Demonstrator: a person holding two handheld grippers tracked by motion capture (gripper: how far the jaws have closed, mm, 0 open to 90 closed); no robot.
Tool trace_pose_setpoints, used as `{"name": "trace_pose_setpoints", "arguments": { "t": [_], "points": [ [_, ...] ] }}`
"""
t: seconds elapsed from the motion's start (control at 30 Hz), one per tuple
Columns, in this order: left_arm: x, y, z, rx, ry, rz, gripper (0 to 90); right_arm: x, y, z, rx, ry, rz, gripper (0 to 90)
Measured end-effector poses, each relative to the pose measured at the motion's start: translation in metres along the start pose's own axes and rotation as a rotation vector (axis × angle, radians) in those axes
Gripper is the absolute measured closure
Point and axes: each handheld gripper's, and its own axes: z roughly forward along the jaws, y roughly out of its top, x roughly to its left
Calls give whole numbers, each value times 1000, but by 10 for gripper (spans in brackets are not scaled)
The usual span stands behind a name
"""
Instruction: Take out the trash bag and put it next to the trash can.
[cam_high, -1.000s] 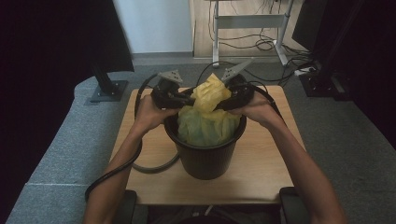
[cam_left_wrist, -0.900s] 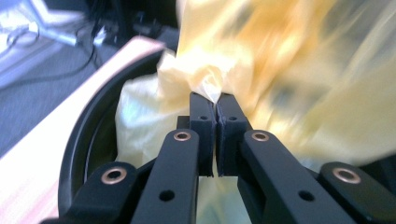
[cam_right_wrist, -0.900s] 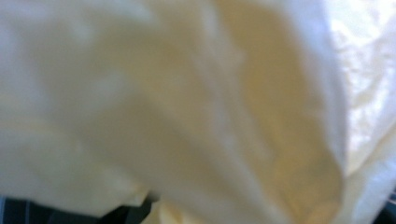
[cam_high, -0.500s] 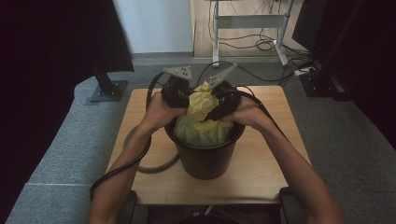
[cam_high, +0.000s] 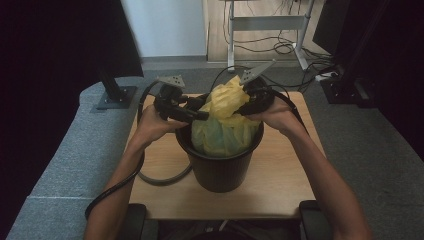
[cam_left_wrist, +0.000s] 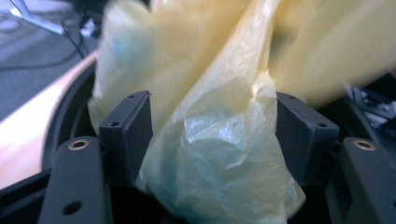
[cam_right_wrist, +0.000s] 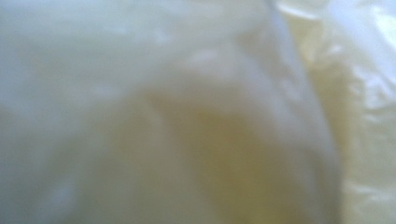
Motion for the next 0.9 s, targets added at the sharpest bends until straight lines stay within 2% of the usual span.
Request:
{"name": "trace_pose_setpoints", "arguments": {
  "t": [0.07, 0.13, 0.2, 0.23, 0.3, 0.37, 0.43, 0.47, 0.5, 0.57, 0.6, 0.67, 0.83, 0.9],
  "points": [
    [1, 0, 8, 31, -10, 12, 398, 1, 1, -2, -20, 21, 8, 738],
    [-2, 3, 16, 49, -15, 35, 587, 3, 3, 1, -26, 48, 2, 720],
    [-6, 9, 19, 36, -7, 74, 745, 6, 4, 7, -9, 66, -9, 635],
    [-7, 12, 19, 22, -13, 79, 798, 7, 4, 12, 3, 70, -18, 554],
    [-9, 18, 17, -26, -38, 77, 833, 8, 4, 19, 31, 86, -7, 368],
    [-12, 24, 15, -56, -66, 81, 842, 10, 4, 26, 42, 94, -7, 253],
    [-14, 29, 16, -63, -84, 97, 842, 14, 5, 34, 40, 112, -14, 228],
    [-16, 31, 17, -69, -91, 103, 841, 16, 6, 37, 48, 117, -20, 253],
    [-17, 32, 17, -76, -100, 108, 841, 18, 6, 39, 62, 119, -28, 322],
    [-18, 33, 16, -83, -99, 111, 816, 19, 6, 42, 82, 121, -66, 519],
    [-19, 33, 15, -76, -86, 110, 773, 20, 6, 42, 86, 104, -78, 592],
    [-19, 32, 12, -42, -49, 111, 630, 19, 5, 41, 102, 80, -88, 698],
    [-14, 26, 3, -4, 4, 79, 347, 14, 5, 38, 119, 55, -70, 756],
    [-12, 21, 0, 11, 44, 75, 277, 11, 6, 35, 115, 53, -61, 757]
  ]
}}
